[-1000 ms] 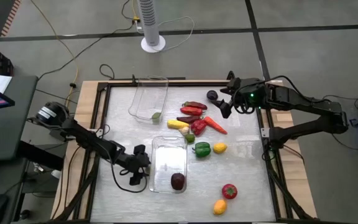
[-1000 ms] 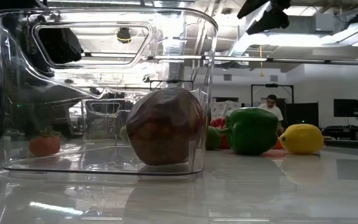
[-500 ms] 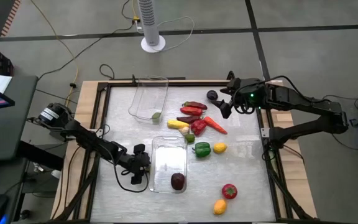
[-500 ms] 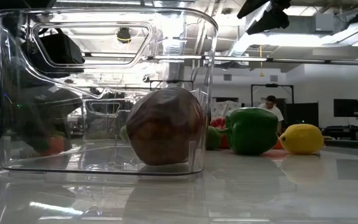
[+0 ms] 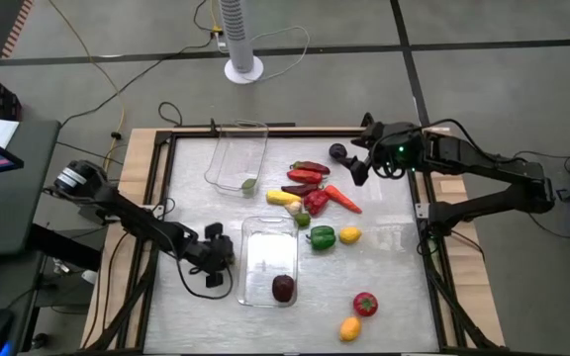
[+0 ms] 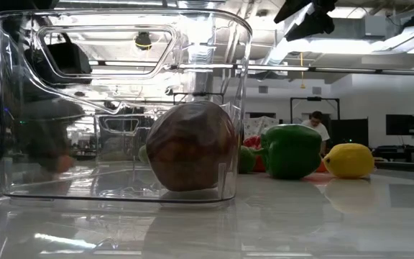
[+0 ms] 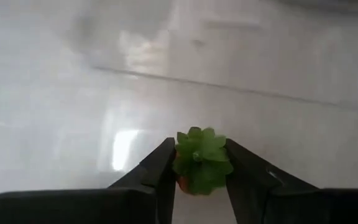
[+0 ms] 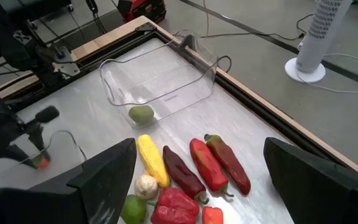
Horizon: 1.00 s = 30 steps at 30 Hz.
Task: Sort produce into baskets
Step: Put the red strawberry into the top transparent bin, then put the white garlic into the bottom transparent bin
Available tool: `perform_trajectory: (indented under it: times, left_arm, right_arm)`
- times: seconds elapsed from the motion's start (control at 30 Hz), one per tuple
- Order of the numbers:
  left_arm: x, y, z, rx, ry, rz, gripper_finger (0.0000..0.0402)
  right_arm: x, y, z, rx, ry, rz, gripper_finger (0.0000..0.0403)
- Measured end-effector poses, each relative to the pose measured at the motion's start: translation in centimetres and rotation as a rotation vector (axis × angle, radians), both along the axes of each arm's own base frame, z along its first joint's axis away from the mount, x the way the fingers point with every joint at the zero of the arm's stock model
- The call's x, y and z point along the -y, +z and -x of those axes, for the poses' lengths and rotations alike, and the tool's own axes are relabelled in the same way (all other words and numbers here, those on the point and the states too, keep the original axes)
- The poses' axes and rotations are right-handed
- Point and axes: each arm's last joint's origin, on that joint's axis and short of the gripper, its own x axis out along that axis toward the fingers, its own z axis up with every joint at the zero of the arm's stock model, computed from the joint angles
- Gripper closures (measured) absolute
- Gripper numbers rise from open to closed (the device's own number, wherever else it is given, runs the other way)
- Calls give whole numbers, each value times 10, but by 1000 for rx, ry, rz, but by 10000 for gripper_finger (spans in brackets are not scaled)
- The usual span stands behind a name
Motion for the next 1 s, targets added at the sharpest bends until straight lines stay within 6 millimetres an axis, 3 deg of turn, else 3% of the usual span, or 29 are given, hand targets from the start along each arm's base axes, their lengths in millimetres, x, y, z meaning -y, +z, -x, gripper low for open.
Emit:
perform_trajectory:
  times: [0.17, 0.3, 0.5, 0.67, 0.83, 1.0]
  left_arm:
    - [-18, 35, 17, 127, 76, -110, 299]
    - [-44, 60, 21, 226, 171, -189, 299]
    - [-99, 94, 5, 224, 340, -319, 298]
    - [-144, 120, -5, 229, 532, -380, 278]
    - [-177, 121, -7, 212, 613, -303, 213]
    - [-204, 103, -11, 159, 690, -209, 139]
  right_arm:
    - [3, 0, 0, 7, -16, -4, 24]
    - [4, 3, -1, 44, -27, -6, 24]
    - [6, 6, -9, 108, -45, -7, 24]
    - [9, -7, -26, 59, -1, -43, 24]
    - [4, -25, -44, -30, 98, -106, 24]
    - [-2, -45, -59, -140, 140, -138, 24]
